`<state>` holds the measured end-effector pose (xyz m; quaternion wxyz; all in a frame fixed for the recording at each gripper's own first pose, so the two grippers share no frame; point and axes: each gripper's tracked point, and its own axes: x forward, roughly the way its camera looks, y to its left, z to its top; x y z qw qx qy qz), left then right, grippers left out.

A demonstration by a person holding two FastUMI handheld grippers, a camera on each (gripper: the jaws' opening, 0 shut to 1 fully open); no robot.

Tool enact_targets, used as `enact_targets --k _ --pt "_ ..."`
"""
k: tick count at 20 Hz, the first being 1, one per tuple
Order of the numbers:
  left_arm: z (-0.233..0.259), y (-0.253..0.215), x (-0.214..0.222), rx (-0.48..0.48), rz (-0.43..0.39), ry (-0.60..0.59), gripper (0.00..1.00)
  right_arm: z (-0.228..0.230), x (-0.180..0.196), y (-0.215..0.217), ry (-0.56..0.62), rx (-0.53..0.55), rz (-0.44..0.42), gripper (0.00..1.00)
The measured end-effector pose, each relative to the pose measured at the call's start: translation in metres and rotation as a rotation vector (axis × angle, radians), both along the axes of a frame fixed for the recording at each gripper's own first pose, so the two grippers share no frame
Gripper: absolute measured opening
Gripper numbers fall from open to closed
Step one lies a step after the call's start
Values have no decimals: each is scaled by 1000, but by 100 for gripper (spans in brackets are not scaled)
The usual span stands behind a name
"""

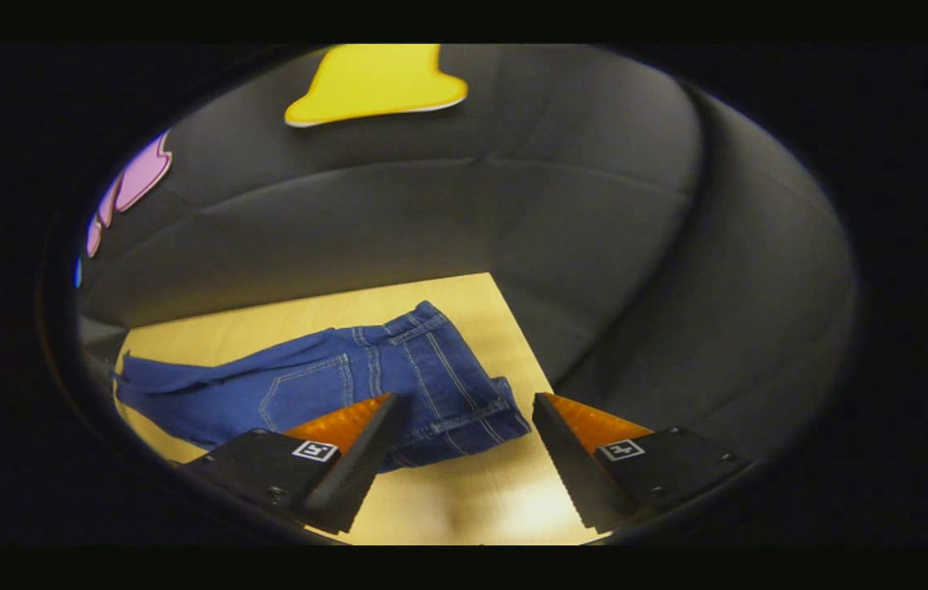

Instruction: Grasp the waist and the cuffs of the jeans and fold them to make the two legs overlap; first hold the waist and fold one-third of the jeans toward the cuffs, then hold the cuffs and fold the remaining one-third in the same direction to finish folding.

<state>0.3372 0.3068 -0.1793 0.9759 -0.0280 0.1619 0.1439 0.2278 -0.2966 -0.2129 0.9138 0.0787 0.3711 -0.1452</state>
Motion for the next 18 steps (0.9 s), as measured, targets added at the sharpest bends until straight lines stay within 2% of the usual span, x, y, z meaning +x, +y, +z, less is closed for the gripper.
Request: enact_targets --k 1,2,3,6,12,16,18 --pt "6 -10 -6 16 -7 -17 96 0 -3 -6 -42 25 -56 99" --pt "11 -16 -11 13 -5 -43 96 0 -4 -16 -85 45 -122 96" --pt "13 -22 -18 -7 -14 -63 96 0 -5 -24 -123 60 -172 100" --pt "24 -47 -32 -79 -45 -103 96 -23 -6 -22 -154 115 -238 98" --pt "20 -84 -40 -125 -102 -107 97 -48 -7 -12 -133 45 -177 98" --pt "20 -106 -43 -166 -157 -100 97 -56 -11 -12 -116 95 -197 98" --pt "19 -115 -44 -167 -186 -93 97 -62 -5 -10 -132 81 -183 98"
